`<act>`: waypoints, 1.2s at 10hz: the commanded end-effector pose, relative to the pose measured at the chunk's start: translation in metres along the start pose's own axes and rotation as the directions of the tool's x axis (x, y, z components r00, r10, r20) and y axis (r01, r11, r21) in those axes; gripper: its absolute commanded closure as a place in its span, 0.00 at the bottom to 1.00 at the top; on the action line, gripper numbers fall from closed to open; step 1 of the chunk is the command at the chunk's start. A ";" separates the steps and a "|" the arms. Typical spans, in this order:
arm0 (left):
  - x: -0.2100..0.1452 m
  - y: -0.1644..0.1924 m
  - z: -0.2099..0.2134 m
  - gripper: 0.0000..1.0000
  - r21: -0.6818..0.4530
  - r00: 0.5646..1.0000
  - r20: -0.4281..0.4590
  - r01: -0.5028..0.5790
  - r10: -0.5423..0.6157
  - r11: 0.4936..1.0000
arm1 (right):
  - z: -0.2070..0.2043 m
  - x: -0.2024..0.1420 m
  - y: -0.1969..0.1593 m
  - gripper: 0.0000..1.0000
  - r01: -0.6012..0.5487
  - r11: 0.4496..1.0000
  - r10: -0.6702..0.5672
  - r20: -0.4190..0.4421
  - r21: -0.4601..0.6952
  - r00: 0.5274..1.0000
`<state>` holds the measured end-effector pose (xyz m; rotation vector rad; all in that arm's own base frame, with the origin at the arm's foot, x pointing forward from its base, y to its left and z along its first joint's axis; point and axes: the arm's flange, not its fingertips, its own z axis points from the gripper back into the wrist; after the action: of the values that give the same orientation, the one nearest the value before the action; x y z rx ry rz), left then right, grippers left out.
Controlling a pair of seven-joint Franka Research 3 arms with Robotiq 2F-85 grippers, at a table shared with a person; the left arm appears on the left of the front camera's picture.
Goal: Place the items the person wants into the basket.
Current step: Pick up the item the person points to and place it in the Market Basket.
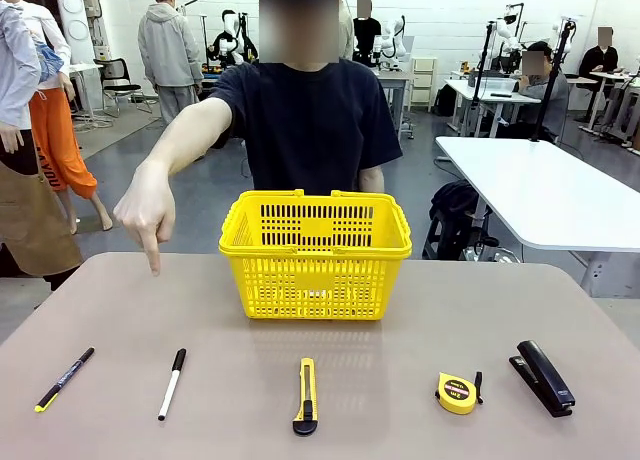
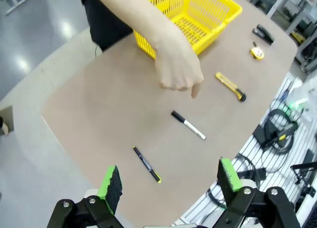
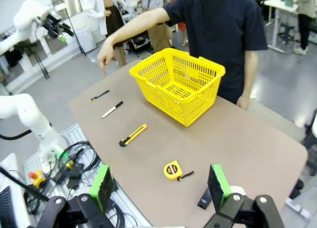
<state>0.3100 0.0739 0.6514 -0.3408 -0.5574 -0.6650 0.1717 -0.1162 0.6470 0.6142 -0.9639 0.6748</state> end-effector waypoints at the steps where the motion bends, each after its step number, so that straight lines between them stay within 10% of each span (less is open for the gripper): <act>1: 0.018 -0.046 -0.054 0.00 0.064 0.981 -0.191 -0.020 0.032 0.998 | -0.001 -0.001 -0.001 0.00 0.001 1.000 -0.001 0.003 0.001 1.000; 4: 0.022 -0.100 -0.142 0.00 0.125 0.930 -0.344 -0.093 0.131 0.988 | -0.001 -0.001 -0.001 0.00 0.001 1.000 -0.001 0.003 0.001 1.000; 12: 0.020 -0.110 -0.187 0.00 0.237 0.942 -0.264 -0.147 0.209 0.960 | -0.001 -0.001 -0.001 0.00 0.001 1.000 -0.001 0.003 0.001 1.000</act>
<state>0.3224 -0.1011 0.5236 -0.0919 -0.3002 -0.4703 0.1715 -0.1163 0.6473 0.6137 -0.9644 0.6745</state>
